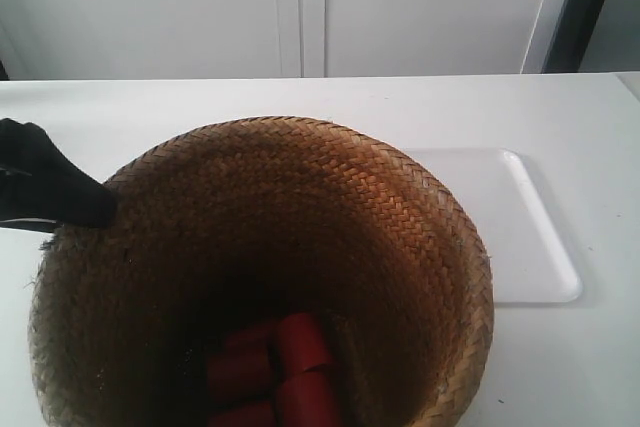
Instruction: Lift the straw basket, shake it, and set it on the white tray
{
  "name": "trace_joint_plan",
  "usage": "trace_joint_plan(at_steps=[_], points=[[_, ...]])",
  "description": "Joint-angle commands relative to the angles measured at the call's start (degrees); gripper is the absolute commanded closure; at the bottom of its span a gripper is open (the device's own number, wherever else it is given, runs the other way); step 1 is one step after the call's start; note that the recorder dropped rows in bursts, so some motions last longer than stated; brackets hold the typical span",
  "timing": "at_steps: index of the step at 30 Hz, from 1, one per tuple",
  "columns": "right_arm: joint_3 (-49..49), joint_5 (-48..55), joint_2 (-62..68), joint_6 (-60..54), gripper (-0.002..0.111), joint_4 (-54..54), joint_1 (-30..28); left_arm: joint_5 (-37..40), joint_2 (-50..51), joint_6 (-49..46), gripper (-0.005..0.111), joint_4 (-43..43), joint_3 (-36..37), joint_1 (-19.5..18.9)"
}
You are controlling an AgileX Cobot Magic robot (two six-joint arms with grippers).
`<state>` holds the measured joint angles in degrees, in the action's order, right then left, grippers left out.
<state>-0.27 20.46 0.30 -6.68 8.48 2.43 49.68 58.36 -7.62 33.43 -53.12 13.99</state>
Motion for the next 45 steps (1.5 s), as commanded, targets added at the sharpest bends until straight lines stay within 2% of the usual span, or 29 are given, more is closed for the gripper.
trace_joint_plan(at_steps=[1, 7, 10, 15, 19, 24, 26, 28, 30, 34, 37, 40, 43, 45], points=[[0.27, -0.26, -0.3, 0.01, 0.065, -0.41, -0.17, 1.13, -0.04, -0.38, 0.066, 1.3, 0.06, 0.16], [0.27, -0.76, -0.3, -0.7, 0.065, -0.89, -0.17, -0.12, -0.04, -1.6, 0.088, 1.2, 2.37, 0.16], [0.27, -5.66, -0.3, -6.2, 0.065, -2.61, -0.17, -0.56, -0.04, -2.68, 0.096, 1.34, 2.66, 0.16], [0.27, -20.09, -0.3, -5.78, 0.065, -2.61, -0.17, -0.58, -0.04, -4.95, 0.107, 1.5, 2.66, 0.16], [0.27, -31.61, -0.3, -4.74, 0.065, -2.61, -0.17, -1.8, -0.04, -6.74, 0.107, 2.1, 2.66, 0.16], [0.27, -37.73, -0.3, -4.45, 0.065, -2.49, -0.17, -2.09, -0.04, -9.19, 0.107, 2.42, 2.66, 0.16], [0.27, -40.96, -0.3, 3.58, 0.065, -0.8, -0.17, -2.09, -0.04, -9.19, 0.107, 2.42, 2.66, 0.16], [0.27, -42.11, -0.3, 23.28, 0.065, 0.27, -0.17, -2.09, -0.04, -9.33, 0.107, 2.42, 2.66, 0.16], [0.27, -42.15, -0.3, 37.05, 0.065, -2.54, -0.17, -2.09, -0.04, -9.85, 0.107, 2.42, 2.66, 0.16], [0.27, -41.9, -0.3, 61.19, 0.065, -20.62, -0.17, -2.09, -0.04, -11.76, 0.107, 2.42, 2.66, 0.16], [-1.32, -45.01, -0.3, 83.56, 0.065, -42.67, -0.17, -2.55, -0.04, -11.87, 0.107, 2.51, 2.66, 0.16], [-3.37, -53.34, -0.3, 87.44, 0.065, -53.06, -0.17, -2.38, -0.04, -11.84, 0.107, 2.51, 2.66, 0.16], [-5.01, -56.78, 0.3, 76.83, 0.065, -51.31, -0.17, -2.17, -0.04, -11.84, 0.107, 2.51, 2.66, 0.47], [-5.66, -56.78, 1.08, 76.93, 0.065, -47.12, -0.17, -2.17, -0.04, -11.84, 0.107, 2.82, 2.66, 1.17]])
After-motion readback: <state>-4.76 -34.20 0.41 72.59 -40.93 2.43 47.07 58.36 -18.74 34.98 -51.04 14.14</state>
